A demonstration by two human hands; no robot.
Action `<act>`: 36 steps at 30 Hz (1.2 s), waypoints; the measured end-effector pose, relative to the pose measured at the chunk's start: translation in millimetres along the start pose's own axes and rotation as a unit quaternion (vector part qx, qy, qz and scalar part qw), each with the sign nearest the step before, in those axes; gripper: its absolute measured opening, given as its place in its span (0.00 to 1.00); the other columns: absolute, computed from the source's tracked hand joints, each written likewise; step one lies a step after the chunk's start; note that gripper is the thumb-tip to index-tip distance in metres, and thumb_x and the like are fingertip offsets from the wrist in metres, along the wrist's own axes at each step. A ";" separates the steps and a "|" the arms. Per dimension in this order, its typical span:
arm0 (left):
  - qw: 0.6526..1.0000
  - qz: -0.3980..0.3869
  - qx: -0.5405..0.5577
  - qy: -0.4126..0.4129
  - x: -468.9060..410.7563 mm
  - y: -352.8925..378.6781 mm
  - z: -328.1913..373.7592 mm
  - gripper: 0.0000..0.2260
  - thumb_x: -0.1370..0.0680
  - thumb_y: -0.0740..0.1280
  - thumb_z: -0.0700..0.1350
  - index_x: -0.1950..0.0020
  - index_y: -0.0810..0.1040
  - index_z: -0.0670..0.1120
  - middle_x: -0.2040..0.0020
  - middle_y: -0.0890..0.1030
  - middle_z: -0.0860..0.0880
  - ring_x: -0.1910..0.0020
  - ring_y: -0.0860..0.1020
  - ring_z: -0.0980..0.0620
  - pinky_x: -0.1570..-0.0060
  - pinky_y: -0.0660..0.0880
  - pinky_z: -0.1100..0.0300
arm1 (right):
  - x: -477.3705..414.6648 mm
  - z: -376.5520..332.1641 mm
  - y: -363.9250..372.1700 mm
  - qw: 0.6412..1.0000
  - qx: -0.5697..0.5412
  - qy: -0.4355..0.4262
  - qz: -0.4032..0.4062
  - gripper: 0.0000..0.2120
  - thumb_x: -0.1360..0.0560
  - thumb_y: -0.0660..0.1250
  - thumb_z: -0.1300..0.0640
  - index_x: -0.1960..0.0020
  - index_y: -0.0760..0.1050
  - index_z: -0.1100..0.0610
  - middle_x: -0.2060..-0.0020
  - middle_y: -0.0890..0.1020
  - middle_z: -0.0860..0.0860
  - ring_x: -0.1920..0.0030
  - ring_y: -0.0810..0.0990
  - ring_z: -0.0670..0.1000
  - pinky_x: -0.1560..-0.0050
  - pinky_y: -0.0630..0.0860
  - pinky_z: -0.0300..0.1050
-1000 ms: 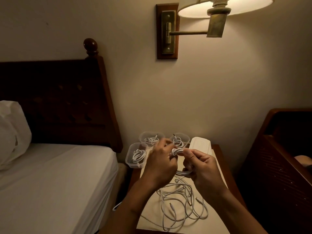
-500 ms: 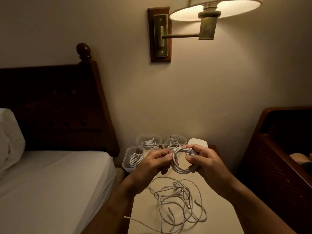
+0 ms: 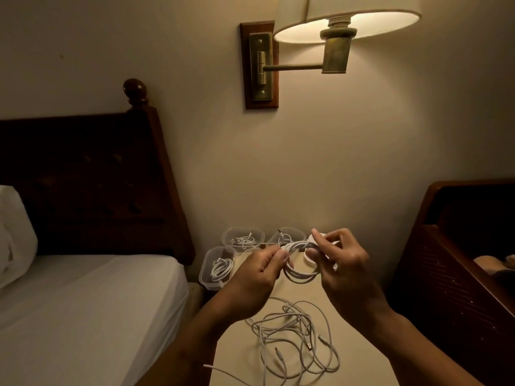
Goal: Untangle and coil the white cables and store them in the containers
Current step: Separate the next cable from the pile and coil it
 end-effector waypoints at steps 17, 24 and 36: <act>0.996 -0.013 -0.091 0.014 -4.4 -16.0 -18.3 0.10 0.15 0.62 0.47 0.53 0.78 0.57 0.58 0.79 0.58 0.56 0.76 0.58 0.51 0.75 0.57 | 1.6 17.3 -2.3 0.987 -0.104 0.101 -0.066 0.06 0.24 0.73 0.60 0.56 0.83 0.49 0.64 0.82 0.41 0.61 0.82 0.44 0.65 0.77 0.36; 0.988 -0.105 -0.102 0.040 4.6 -13.5 -6.8 0.10 0.15 0.60 0.50 0.43 0.81 0.53 0.52 0.79 0.61 0.51 0.77 0.59 0.49 0.74 0.61 | 14.3 14.4 -7.6 0.977 -0.175 0.115 -0.052 0.04 0.24 0.73 0.60 0.56 0.81 0.52 0.62 0.84 0.47 0.59 0.85 0.50 0.60 0.84 0.49; 0.975 -0.001 -0.210 0.072 26.0 -27.6 -30.1 0.08 0.17 0.61 0.46 0.47 0.79 0.55 0.61 0.76 0.64 0.61 0.72 0.59 0.60 0.68 0.60 | 41.1 16.4 0.0 0.944 -0.266 0.162 -0.106 0.09 0.26 0.69 0.51 0.52 0.79 0.56 0.57 0.87 0.49 0.52 0.87 0.52 0.51 0.84 0.54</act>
Point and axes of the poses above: each hand's wrist, its own x-axis away from the middle knuckle, its own y-axis out of the palm, z = x × y, the point moved 5 cm from there along -x, towards the middle knuckle
